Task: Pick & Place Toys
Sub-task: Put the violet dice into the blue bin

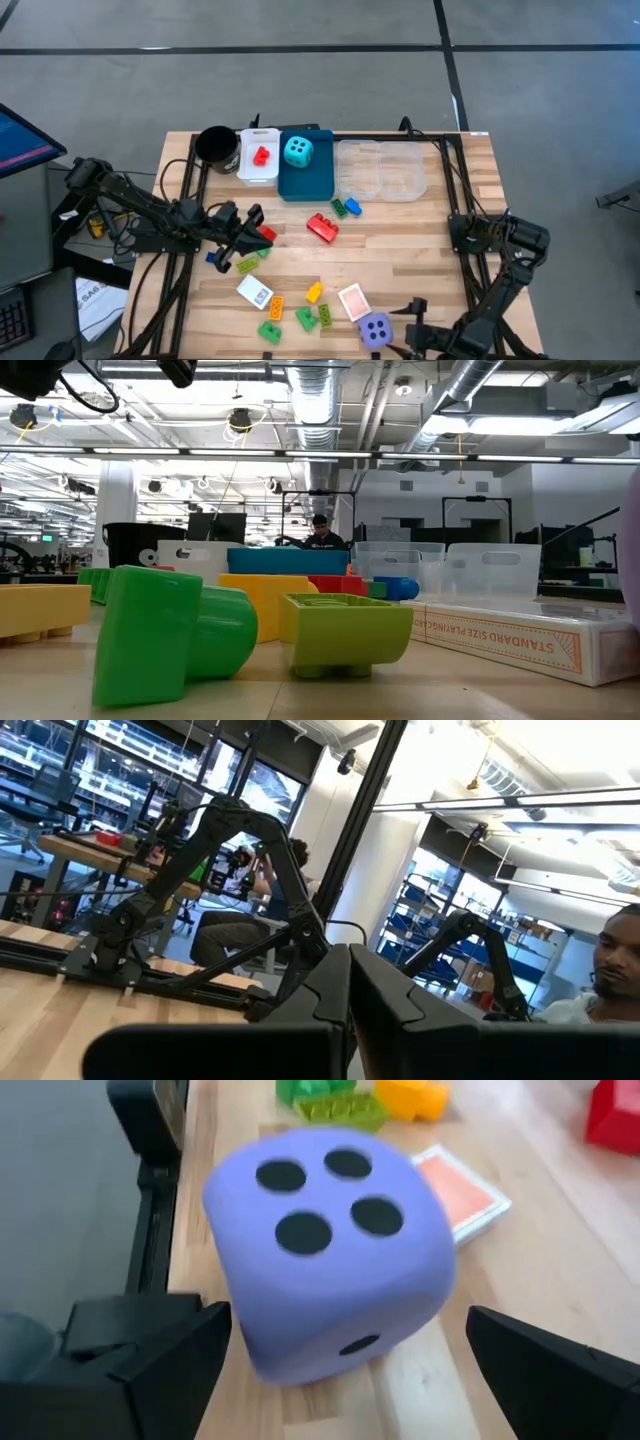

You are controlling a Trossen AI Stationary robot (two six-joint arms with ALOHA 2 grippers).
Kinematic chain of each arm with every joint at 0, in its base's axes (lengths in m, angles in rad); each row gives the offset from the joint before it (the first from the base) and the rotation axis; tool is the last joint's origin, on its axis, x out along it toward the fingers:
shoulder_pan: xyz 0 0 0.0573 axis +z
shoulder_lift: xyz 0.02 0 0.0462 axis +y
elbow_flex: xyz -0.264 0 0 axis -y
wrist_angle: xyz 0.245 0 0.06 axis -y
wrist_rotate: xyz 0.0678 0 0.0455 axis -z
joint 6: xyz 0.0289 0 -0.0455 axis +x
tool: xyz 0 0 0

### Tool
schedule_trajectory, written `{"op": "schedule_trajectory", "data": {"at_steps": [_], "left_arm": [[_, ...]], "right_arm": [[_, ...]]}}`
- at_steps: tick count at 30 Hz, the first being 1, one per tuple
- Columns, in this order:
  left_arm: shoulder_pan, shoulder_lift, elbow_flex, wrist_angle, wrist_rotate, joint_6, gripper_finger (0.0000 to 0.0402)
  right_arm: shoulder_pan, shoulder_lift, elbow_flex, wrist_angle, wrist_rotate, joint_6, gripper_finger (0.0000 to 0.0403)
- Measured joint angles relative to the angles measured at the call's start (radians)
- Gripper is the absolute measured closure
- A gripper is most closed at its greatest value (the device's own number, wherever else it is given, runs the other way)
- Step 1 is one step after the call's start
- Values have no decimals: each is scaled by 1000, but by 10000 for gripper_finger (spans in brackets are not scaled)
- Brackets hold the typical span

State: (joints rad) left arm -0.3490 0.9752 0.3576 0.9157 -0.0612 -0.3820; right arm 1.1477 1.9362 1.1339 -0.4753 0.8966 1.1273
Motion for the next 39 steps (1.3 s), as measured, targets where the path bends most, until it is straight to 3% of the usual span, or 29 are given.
{"op": "schedule_trajectory", "data": {"at_steps": [14,18,24,33,39], "left_arm": [[-53,0,0,-1,2,2,402],[-54,0,0,-1,-7,3,402],[-54,0,0,-2,-100,1,402],[-54,0,0,-3,-104,-21,402],[-54,0,0,-20,-104,-23,402]], "right_arm": [[-39,0,0,188,-116,-237,5],[-38,0,0,201,-117,-234,5],[-68,0,0,195,-99,-186,5],[-170,0,0,189,-100,-165,5],[-247,-1,0,28,-106,-14,5]]}}
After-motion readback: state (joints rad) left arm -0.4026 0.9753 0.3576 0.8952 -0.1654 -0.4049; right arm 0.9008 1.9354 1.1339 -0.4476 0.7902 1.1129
